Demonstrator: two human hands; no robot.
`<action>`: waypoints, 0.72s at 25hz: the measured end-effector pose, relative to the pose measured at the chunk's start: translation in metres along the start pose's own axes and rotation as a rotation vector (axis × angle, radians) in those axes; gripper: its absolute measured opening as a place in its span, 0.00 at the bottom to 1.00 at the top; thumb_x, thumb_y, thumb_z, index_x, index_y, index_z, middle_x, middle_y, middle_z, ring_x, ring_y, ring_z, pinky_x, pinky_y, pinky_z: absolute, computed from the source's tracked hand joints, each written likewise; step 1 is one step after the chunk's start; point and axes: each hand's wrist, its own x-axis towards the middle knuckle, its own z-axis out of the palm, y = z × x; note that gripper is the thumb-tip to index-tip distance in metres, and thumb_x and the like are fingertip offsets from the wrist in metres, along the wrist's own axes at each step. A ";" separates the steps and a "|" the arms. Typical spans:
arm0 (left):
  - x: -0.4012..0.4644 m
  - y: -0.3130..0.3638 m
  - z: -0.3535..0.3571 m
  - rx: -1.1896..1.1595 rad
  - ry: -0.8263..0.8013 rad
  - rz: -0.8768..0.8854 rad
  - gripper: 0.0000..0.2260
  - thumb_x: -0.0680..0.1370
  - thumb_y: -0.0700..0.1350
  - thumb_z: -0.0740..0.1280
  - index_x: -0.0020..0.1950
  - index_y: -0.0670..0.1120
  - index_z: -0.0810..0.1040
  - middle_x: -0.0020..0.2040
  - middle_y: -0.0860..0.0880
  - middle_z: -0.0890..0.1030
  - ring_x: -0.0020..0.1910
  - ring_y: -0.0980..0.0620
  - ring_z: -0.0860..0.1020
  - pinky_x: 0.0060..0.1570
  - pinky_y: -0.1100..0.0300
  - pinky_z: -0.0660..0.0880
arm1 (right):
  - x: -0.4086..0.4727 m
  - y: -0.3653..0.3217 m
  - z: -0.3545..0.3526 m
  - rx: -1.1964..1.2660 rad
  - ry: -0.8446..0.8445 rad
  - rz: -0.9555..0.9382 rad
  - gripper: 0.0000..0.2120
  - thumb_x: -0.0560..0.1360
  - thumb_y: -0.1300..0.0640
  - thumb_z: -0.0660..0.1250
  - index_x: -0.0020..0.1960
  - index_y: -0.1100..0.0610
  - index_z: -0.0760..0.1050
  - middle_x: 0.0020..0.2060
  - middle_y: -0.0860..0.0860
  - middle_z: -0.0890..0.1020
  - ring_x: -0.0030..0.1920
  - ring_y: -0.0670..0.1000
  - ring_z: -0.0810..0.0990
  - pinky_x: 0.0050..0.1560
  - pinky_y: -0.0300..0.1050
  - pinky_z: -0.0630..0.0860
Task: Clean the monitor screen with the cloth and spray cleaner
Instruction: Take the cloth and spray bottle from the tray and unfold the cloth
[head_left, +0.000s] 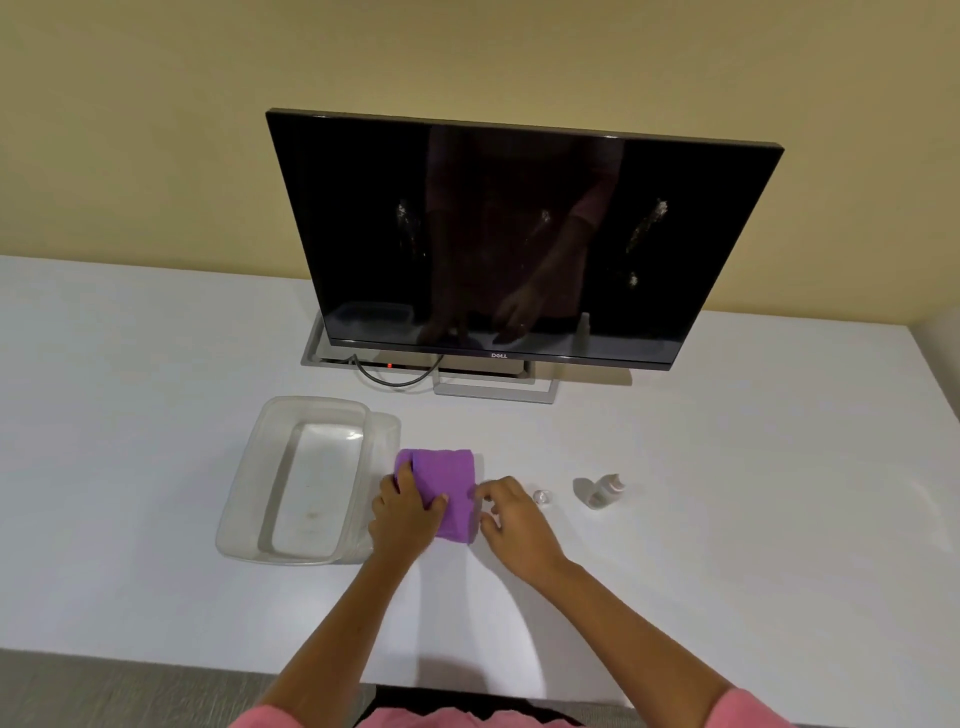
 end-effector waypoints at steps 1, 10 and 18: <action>0.000 -0.003 -0.001 0.026 -0.014 0.012 0.31 0.78 0.56 0.63 0.74 0.41 0.58 0.65 0.40 0.71 0.60 0.43 0.73 0.57 0.54 0.73 | 0.006 -0.002 0.009 -0.026 -0.065 0.057 0.15 0.77 0.61 0.63 0.63 0.58 0.71 0.59 0.55 0.73 0.55 0.54 0.76 0.55 0.45 0.76; 0.002 -0.006 -0.027 -0.849 -0.238 -0.244 0.28 0.69 0.36 0.75 0.66 0.39 0.68 0.52 0.45 0.78 0.45 0.50 0.78 0.35 0.65 0.76 | 0.021 -0.021 0.030 0.409 0.002 0.375 0.16 0.75 0.66 0.64 0.59 0.56 0.66 0.51 0.57 0.79 0.43 0.51 0.81 0.39 0.40 0.79; -0.020 0.009 -0.056 -0.882 -0.375 0.028 0.26 0.72 0.37 0.73 0.66 0.49 0.66 0.55 0.50 0.77 0.51 0.52 0.78 0.42 0.64 0.80 | 0.006 -0.054 -0.001 0.661 0.064 0.388 0.06 0.80 0.52 0.62 0.55 0.46 0.76 0.51 0.45 0.81 0.47 0.39 0.80 0.44 0.30 0.76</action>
